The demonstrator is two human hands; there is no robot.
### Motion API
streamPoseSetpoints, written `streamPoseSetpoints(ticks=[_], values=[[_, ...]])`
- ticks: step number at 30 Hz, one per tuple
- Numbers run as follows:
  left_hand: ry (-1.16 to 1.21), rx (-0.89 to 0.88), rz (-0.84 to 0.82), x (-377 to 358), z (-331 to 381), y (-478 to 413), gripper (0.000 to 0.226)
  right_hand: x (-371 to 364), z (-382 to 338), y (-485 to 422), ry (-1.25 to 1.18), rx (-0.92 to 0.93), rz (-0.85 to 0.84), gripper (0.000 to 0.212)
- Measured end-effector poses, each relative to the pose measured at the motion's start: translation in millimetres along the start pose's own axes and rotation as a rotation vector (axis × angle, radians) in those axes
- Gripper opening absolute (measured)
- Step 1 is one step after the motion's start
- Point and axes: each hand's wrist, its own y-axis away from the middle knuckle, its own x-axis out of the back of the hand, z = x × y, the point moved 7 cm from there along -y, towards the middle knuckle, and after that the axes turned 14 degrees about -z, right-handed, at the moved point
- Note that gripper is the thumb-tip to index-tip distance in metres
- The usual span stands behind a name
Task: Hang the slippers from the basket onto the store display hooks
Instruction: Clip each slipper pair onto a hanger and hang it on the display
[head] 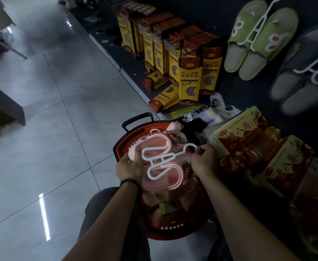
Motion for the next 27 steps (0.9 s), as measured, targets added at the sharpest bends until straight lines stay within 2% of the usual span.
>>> streamPoseSetpoints(ticks=[6, 11, 14, 17, 19, 23, 27], values=[[-0.047, -0.022, -0.037, -3, 4, -6, 0.044, 0, 15, -11, 0.004, -0.086, -0.098, 0.026], [-0.036, -0.041, -0.147, -13, 1, -17, 0.042, 16, 22, -14, -0.049, -0.172, -0.033, 0.03], [0.109, 0.042, -0.274, -28, -14, -18, 0.06, 21, 23, -11, -0.079, -0.204, -0.006, 0.03], [0.103, 0.083, -0.272, -33, -23, -14, 0.073, 14, 23, -13, -0.104, -0.197, -0.004, 0.027], [0.026, 0.043, -0.225, -30, -21, -14, 0.067, 9, 21, -15, -0.167, -0.199, -0.025, 0.026], [-0.079, -0.013, -0.17, -19, -13, -20, 0.037, 15, 29, -28, -0.282, -0.197, -0.095, 0.018], [-0.149, -0.149, -0.108, -9, -7, -22, 0.026, 43, 26, -30, -0.214, -0.139, 0.012, 0.018]])
